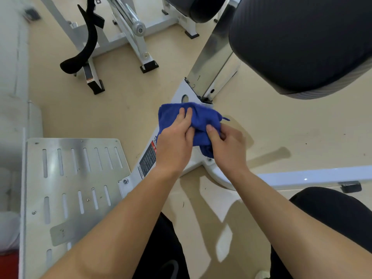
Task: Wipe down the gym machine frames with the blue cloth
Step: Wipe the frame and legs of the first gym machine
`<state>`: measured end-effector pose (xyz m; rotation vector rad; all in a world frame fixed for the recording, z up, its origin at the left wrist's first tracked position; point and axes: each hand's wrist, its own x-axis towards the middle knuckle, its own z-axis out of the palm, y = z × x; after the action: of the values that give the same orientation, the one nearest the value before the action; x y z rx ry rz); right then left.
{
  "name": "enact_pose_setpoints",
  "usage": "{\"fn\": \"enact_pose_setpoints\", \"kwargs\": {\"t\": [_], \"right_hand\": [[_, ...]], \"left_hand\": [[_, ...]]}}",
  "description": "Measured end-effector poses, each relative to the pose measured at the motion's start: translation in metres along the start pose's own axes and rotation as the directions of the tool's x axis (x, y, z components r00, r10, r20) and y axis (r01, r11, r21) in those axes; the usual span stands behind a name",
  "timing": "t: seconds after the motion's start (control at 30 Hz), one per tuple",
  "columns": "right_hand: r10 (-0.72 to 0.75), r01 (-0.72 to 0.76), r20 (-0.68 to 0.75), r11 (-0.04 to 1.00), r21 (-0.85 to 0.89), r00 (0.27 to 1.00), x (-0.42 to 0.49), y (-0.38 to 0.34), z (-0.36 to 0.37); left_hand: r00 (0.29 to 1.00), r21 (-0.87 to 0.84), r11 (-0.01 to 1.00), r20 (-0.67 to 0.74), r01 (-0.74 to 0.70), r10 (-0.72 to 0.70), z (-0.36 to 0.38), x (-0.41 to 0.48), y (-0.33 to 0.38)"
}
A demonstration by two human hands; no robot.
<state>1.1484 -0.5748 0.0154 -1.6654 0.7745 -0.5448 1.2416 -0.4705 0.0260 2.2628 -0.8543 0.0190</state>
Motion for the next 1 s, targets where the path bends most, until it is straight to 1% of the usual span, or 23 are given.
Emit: {"fn": "enact_pose_setpoints", "kwargs": {"t": [0.07,0.1,0.17,0.23,0.3,0.37,0.43,0.5,0.57,0.67,0.77,0.87,1.0], "right_hand": [[-0.013,0.014,0.012,1.0,-0.021,1.0,-0.014,0.01,-0.001],[0.003,-0.002,0.029,1.0,-0.029,1.0,-0.018,0.017,0.001],[0.072,-0.072,0.054,0.997,-0.009,0.996,-0.025,0.027,0.008],[0.147,-0.149,0.041,0.988,0.051,0.988,-0.025,0.03,0.017],[0.206,-0.206,0.012,0.968,0.14,0.978,-0.021,0.03,0.027],[0.218,-0.204,-0.032,0.949,0.24,0.975,-0.016,0.025,0.036],[0.193,-0.152,-0.106,0.938,0.311,0.976,-0.011,0.02,0.046],[0.121,-0.077,-0.149,0.96,0.269,0.981,-0.01,0.018,0.056],[0.057,-0.029,-0.111,0.972,0.234,0.992,-0.012,0.022,0.063],[0.047,-0.023,-0.086,0.966,0.256,0.995,-0.013,0.028,0.068],[0.049,-0.025,-0.135,0.984,0.178,0.99,-0.003,0.028,0.074],[0.044,-0.01,-0.198,0.986,0.168,0.979,0.004,0.034,0.084],[0.081,-0.044,-0.28,0.99,0.137,0.956,0.009,0.04,0.091]], "left_hand": [[0.996,0.072,0.994,0.022,-0.084,0.083,0.001,-0.014,-0.009],[0.993,0.11,0.987,0.03,-0.117,0.115,0.002,-0.019,-0.015],[0.993,0.151,0.981,0.019,-0.122,0.12,0.004,-0.026,-0.026],[0.997,0.133,0.988,-0.014,-0.08,0.082,0.005,-0.029,-0.03],[0.999,0.08,0.997,-0.05,-0.015,0.019,0.007,-0.028,-0.029],[0.995,0.015,0.998,-0.076,0.063,-0.061,0.009,-0.023,-0.023],[0.992,0.0,0.993,-0.058,0.114,-0.114,0.011,-0.017,-0.018],[0.99,-0.069,0.987,0.012,0.144,-0.144,0.011,-0.012,-0.018],[0.986,-0.153,0.976,0.086,0.153,-0.141,0.011,-0.008,-0.021],[0.982,-0.115,0.982,0.138,0.147,-0.131,0.011,0.003,-0.023],[0.984,-0.032,0.991,0.121,0.133,-0.128,0.011,0.018,-0.018],[0.995,0.033,0.997,0.061,0.072,-0.074,0.01,0.024,-0.022],[1.0,0.09,0.996,0.026,0.009,-0.011,0.009,0.022,-0.028]]}}
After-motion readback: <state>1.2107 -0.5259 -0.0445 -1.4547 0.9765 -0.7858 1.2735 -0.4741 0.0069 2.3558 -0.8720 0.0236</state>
